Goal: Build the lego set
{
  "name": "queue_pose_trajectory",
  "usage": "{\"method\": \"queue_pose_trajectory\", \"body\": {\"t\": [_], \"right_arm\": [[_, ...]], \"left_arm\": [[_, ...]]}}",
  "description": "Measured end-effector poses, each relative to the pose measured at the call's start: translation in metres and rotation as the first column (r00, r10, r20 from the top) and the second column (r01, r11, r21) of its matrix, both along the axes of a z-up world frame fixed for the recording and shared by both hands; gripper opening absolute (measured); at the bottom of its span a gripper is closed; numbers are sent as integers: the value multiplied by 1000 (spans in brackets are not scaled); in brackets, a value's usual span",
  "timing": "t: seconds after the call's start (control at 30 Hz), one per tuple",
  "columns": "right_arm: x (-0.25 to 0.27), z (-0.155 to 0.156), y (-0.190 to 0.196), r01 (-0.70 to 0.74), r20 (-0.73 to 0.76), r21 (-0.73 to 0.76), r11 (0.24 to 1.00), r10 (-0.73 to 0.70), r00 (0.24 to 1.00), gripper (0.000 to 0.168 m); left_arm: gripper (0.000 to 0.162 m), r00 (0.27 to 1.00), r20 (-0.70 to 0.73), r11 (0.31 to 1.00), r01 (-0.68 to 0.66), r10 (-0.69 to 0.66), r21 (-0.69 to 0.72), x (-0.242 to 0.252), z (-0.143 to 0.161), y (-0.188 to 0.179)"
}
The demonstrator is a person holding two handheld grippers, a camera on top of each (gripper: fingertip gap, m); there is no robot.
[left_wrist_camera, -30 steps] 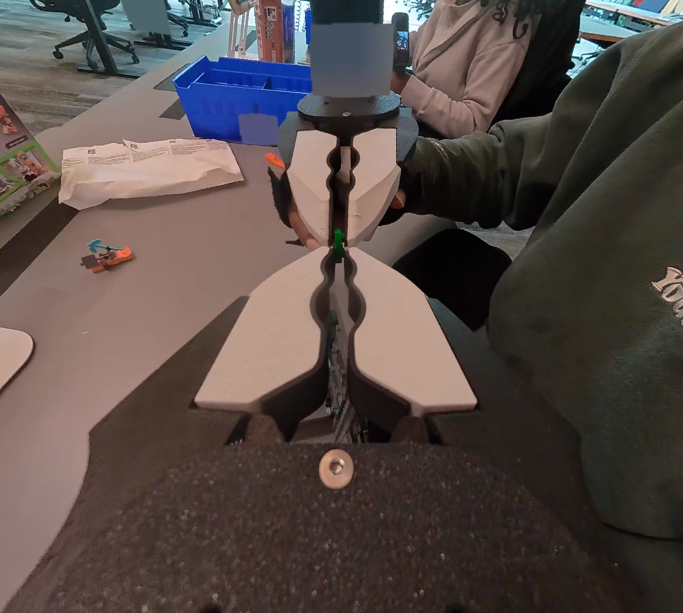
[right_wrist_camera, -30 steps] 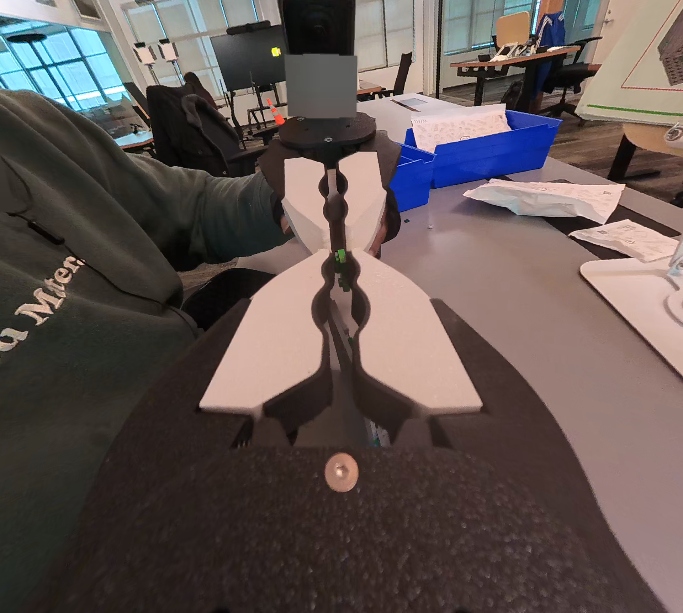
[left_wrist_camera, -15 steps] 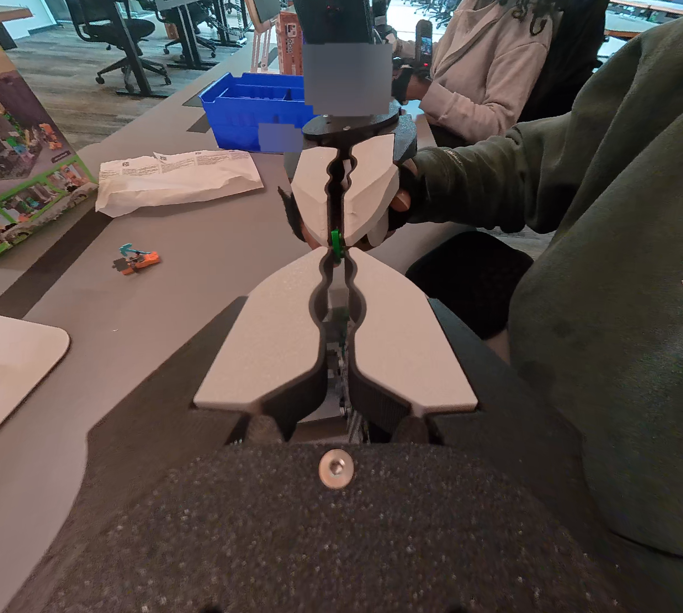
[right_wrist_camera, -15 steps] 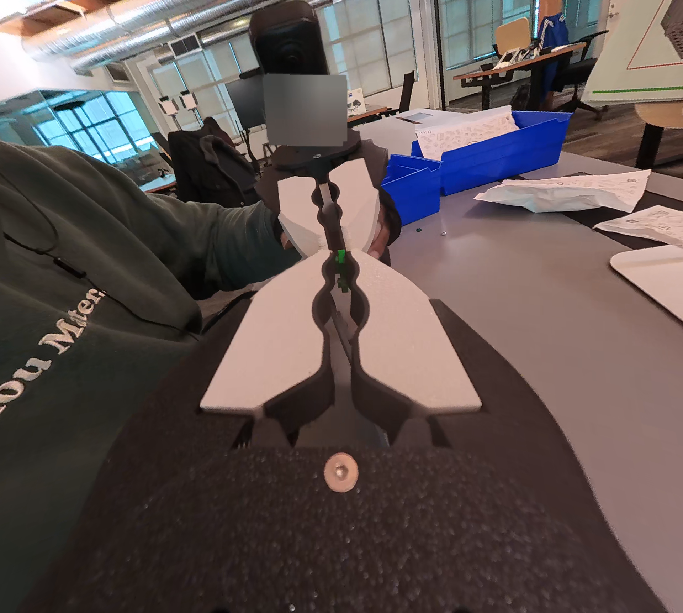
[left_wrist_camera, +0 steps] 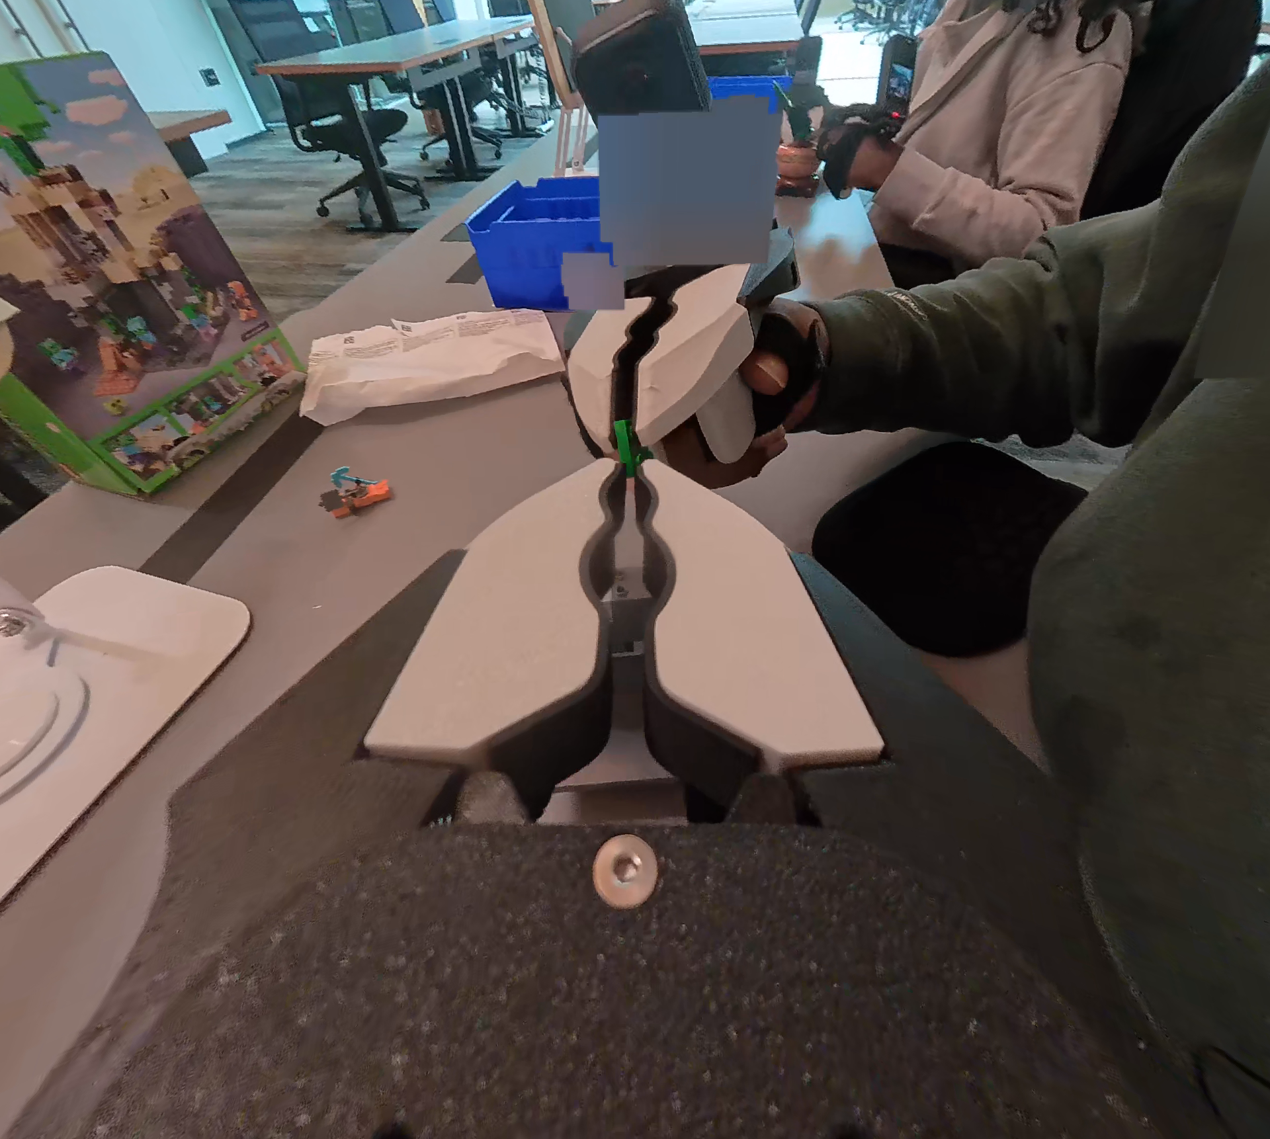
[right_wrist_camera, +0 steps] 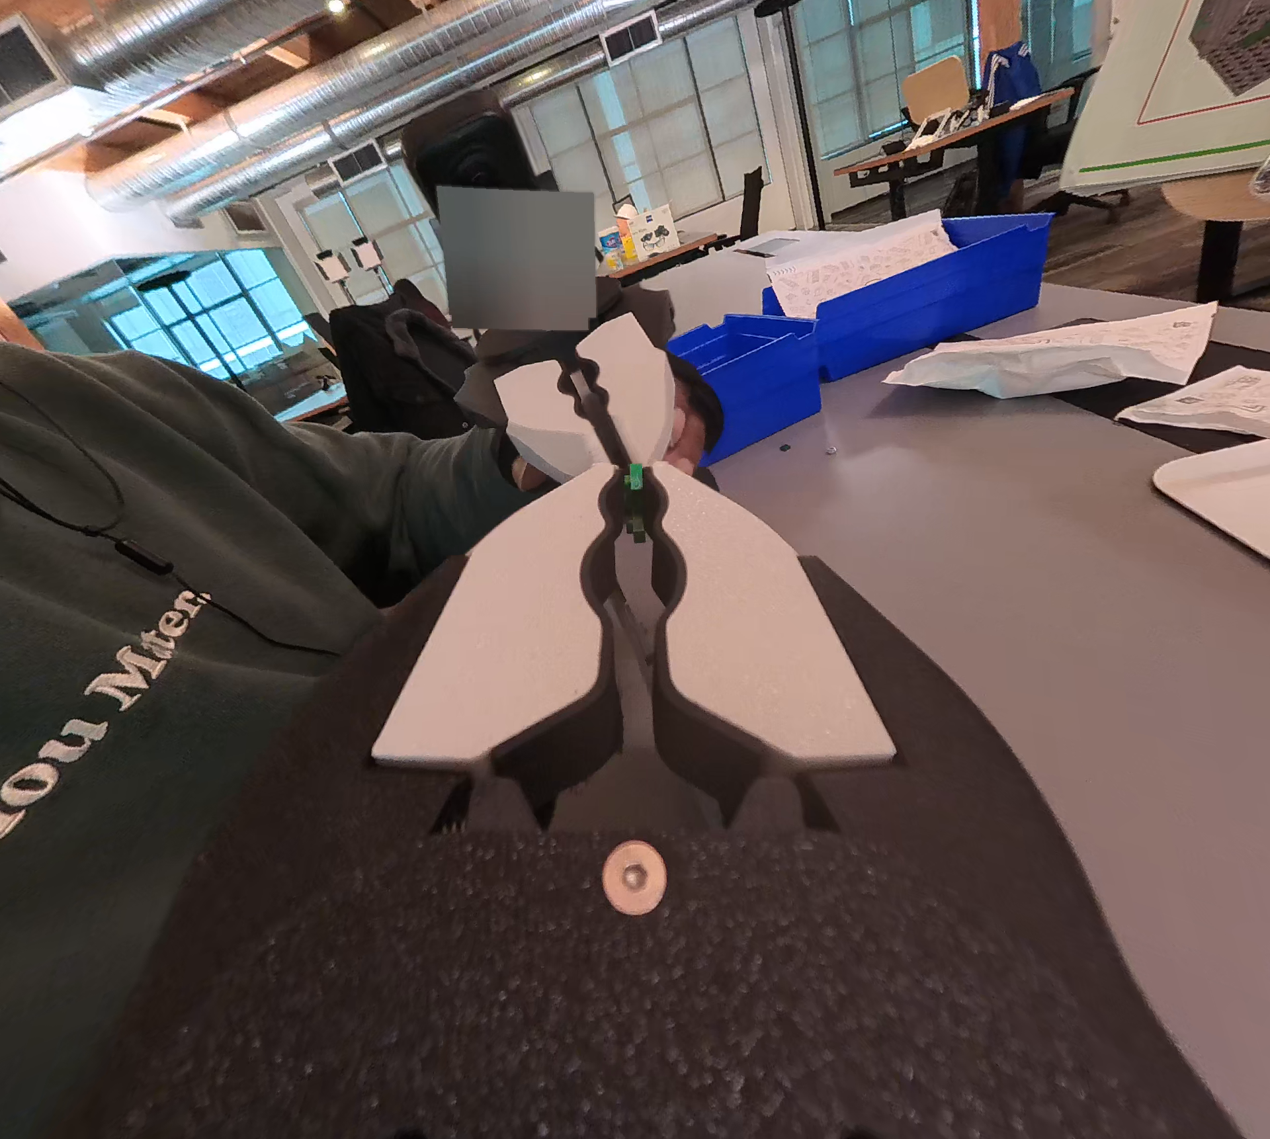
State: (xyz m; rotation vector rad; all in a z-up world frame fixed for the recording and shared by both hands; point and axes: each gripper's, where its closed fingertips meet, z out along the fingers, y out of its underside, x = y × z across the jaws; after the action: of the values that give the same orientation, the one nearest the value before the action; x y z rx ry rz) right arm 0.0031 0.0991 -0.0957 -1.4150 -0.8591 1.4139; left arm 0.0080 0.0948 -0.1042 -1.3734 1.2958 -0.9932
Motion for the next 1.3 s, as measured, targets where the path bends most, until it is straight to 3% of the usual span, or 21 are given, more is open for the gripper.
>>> {"method": "queue_pose_trajectory", "body": {"t": [0.3, 0.47, 0.87, 1.1, 1.3], "right_arm": [[23, -6, 25, 97, -56, -150, 984, -106, 993, 4], [27, -22, 33, 111, -42, -237, 965, -124, 991, 4], [14, -40, 45, 90, -92, -395, 914, -137, 986, 5], [13, -27, 47, 24, -225, -497, 867, -156, 962, 4], [10, -16, 45, -23, -297, -527, 850, -158, 942, 5]], "left_arm": [[14, 983, -4, 976, -184, 186, 120, -20, -1, 25], [13, 974, -67, 956, -200, 218, 213, -19, -18, 31], [21, 981, -75, 970, -161, 177, 185, 7, -37, 38], [21, 967, -1, 917, -242, 255, 318, 16, -28, 41], [19, 944, 66, 832, -315, 322, 457, 16, -16, 42]]}}
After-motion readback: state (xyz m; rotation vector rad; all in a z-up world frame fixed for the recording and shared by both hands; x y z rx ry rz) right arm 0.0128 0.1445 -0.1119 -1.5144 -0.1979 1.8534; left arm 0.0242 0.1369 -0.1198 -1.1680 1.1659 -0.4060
